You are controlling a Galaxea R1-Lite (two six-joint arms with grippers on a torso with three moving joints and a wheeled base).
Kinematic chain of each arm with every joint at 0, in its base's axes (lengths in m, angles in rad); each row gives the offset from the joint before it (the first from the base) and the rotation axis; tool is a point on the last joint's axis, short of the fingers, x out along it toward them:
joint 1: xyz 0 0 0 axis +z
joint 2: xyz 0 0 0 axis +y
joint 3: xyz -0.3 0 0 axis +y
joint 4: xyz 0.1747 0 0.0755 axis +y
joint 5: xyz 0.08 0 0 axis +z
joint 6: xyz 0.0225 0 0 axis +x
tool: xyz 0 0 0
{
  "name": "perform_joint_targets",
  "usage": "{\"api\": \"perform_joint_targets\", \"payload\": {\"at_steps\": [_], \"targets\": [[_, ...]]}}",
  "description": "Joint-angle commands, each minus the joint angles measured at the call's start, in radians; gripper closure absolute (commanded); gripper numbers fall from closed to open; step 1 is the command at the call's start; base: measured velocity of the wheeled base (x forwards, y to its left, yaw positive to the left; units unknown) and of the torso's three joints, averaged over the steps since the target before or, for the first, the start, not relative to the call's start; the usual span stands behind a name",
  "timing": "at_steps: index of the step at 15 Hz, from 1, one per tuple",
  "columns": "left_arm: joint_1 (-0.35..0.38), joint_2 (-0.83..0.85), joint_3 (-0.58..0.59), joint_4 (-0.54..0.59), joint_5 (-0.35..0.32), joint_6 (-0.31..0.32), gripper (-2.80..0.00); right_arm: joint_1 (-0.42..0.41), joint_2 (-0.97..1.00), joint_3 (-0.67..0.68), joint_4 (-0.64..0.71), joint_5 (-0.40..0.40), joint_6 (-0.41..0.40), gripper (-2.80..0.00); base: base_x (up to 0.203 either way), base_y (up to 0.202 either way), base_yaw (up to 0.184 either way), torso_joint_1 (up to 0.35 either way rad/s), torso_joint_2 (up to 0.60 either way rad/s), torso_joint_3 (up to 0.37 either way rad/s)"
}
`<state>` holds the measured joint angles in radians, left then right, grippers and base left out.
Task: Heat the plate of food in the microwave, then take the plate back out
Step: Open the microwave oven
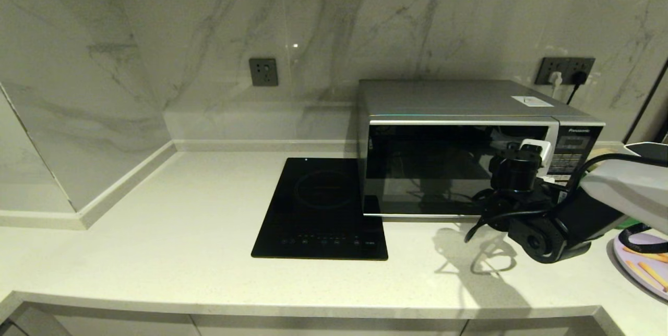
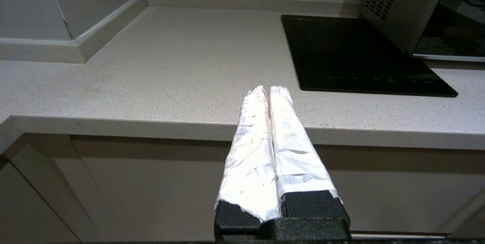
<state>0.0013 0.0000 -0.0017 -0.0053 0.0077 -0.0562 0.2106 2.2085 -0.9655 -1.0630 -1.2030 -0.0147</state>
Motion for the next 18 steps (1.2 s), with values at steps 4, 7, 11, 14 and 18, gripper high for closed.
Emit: {"api": "perform_joint_targets", "payload": {"at_steps": [4, 7, 11, 14, 18], "targets": [[0.0, 0.0, 0.0, -0.001, 0.001, -0.001, 0.0, -0.037, -0.003, -0.01, -0.006, -0.01, -0.001, 0.0, 0.0, 0.0, 0.0, 0.0, 0.0, 0.0], [0.0, 0.0, 0.0, -0.001, 0.0, -0.001, 0.0, -0.04, -0.003, -0.019, -0.008, -0.011, -0.002, 0.0, 0.0, 0.0, 0.0, 0.0, 0.0, 0.0], [0.0, 0.0, 0.0, -0.001, 0.0, -0.001, 0.0, -0.036, -0.055, 0.027, -0.007, -0.001, -0.002, 0.0, 0.0, 0.0, 0.0, 0.0, 0.0, 0.0], [0.0, 0.0, 0.0, -0.001, 0.001, -0.001, 0.0, -0.018, -0.177, 0.21, 0.0, 0.118, -0.021, 0.0, 0.0, 0.0, 0.0, 0.0, 0.0, 0.0], [0.0, 0.0, 0.0, -0.001, 0.0, -0.001, 0.0, -0.008, -0.234, 0.3, 0.003, 0.211, -0.057, 0.0, 0.0, 0.0, 0.0, 0.0, 0.0, 0.0]]}}
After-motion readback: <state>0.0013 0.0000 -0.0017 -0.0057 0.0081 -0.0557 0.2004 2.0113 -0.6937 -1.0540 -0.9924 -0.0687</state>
